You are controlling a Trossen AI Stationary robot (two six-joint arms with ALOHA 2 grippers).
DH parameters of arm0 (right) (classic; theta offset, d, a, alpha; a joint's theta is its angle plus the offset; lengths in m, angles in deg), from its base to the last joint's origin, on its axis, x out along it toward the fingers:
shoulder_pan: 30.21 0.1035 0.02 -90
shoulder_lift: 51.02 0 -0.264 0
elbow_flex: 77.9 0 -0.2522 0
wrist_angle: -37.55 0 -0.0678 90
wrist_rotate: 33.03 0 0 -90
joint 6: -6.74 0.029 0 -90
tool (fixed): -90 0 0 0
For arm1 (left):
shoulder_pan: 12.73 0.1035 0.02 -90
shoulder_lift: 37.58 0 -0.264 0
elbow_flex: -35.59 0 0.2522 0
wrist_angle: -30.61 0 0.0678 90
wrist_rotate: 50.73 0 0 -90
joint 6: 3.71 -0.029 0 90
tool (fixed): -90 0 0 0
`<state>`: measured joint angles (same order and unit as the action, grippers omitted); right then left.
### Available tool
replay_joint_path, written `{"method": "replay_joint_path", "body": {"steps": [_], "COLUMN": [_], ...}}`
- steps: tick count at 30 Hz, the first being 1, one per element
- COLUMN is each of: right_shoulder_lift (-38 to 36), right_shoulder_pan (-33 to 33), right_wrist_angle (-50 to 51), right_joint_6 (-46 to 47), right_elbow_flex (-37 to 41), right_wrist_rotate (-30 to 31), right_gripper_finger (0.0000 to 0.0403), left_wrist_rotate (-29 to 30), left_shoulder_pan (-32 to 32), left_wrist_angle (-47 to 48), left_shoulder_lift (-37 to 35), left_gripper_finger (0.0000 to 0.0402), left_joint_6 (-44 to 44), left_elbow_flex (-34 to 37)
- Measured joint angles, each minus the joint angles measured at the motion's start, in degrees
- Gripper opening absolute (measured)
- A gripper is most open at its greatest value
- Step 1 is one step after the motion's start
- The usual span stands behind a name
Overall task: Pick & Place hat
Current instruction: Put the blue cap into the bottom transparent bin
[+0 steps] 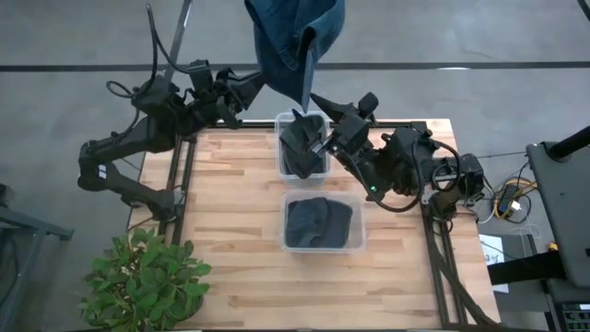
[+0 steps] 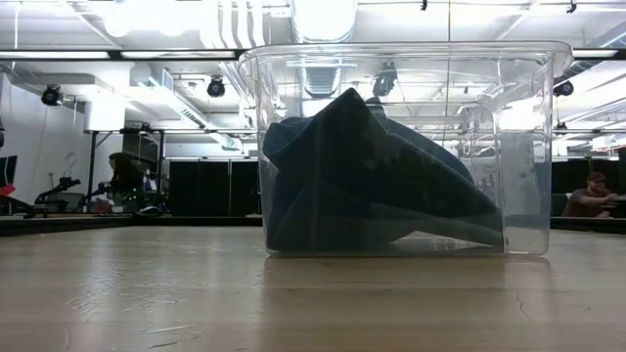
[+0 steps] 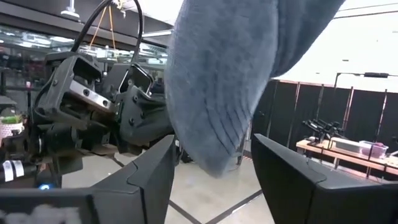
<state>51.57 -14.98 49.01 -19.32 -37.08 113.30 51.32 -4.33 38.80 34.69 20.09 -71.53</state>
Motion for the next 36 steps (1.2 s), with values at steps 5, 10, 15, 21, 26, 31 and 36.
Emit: {"method": "replay_joint_path", "body": {"steps": [5, 10, 15, 21, 26, 31, 36], "right_shoulder_lift": [0.00, -0.33, -1.06, -1.22, -1.70, -3.66, -7.71], "right_shoulder_pan": [-0.07, -0.10, -0.07, -0.10, -0.01, 0.04, 0.26], "right_wrist_angle": [0.02, -0.02, 0.31, 1.00, 2.91, 3.18, 10.11], "right_joint_6": [0.56, 0.91, 2.59, 1.61, 2.10, -0.72, 3.03], "right_elbow_flex": [-0.17, -0.60, -0.68, -0.66, -0.55, -0.47, -0.49], "right_wrist_rotate": [0.21, 1.65, 1.51, 0.73, -0.11, 1.03, 2.97], "right_gripper_finger": [0.0145, 0.0037, 0.0014, 0.0012, 0.0011, 0.0011, 0.0011], "left_wrist_rotate": [-0.02, -0.56, -2.15, -4.07, -5.04, -4.68, -4.38], "left_shoulder_pan": [0.00, 0.02, -0.02, -0.11, -0.04, -0.04, 0.02], "left_wrist_angle": [0.09, -0.43, 0.01, 0.72, 1.32, 8.96, 19.59], "left_shoulder_lift": [0.32, 0.11, 0.11, -0.28, -1.20, -2.41, -3.97], "left_gripper_finger": [0.0005, 0.0005, 0.0006, 0.0048, 0.0111, 0.0156, 0.0164], "left_joint_6": [-1.23, -1.25, -1.29, -1.21, -1.45, -2.68, -4.70], "left_elbow_flex": [0.03, 0.33, 0.70, 0.81, 0.94, 0.83, 0.83]}}
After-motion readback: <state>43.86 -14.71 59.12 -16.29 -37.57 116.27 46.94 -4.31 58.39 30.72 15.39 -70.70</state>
